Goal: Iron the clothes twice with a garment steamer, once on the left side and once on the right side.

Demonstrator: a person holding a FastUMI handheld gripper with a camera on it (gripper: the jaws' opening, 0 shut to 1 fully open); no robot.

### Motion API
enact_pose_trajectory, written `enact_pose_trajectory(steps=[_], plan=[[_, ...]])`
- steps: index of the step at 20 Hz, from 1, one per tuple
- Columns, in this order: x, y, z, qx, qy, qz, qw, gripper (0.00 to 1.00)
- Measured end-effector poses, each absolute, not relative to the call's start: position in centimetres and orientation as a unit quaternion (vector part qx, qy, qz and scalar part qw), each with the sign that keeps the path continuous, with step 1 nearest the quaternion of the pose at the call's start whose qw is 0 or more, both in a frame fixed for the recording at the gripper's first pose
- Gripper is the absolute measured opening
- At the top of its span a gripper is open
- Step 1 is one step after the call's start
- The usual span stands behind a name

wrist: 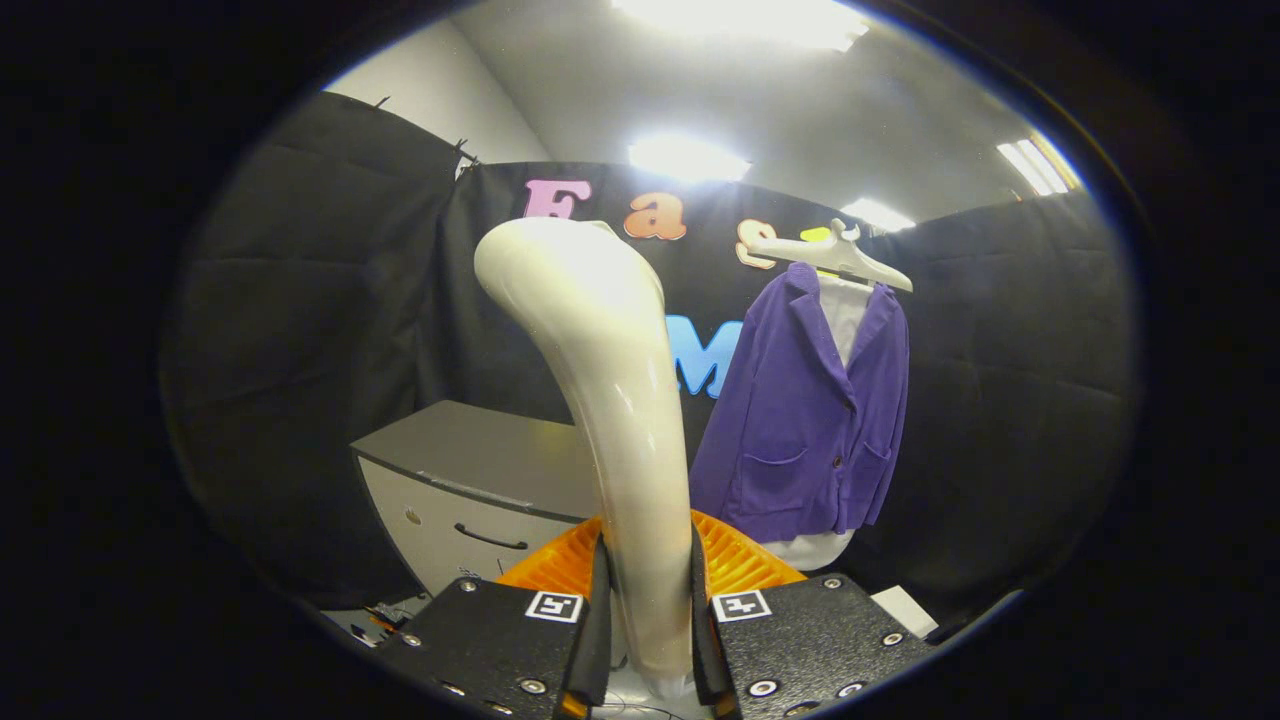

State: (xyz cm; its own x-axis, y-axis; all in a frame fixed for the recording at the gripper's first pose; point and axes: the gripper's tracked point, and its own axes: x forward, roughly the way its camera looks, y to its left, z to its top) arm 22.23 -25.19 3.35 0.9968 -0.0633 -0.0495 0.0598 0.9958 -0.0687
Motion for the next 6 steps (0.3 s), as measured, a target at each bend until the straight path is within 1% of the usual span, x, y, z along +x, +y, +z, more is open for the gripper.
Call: enact_pose_trajectory(steps=[6], plan=[[23.45,-25.08,3.3,-0.012,0.021,-0.018,1.0,0.33]])
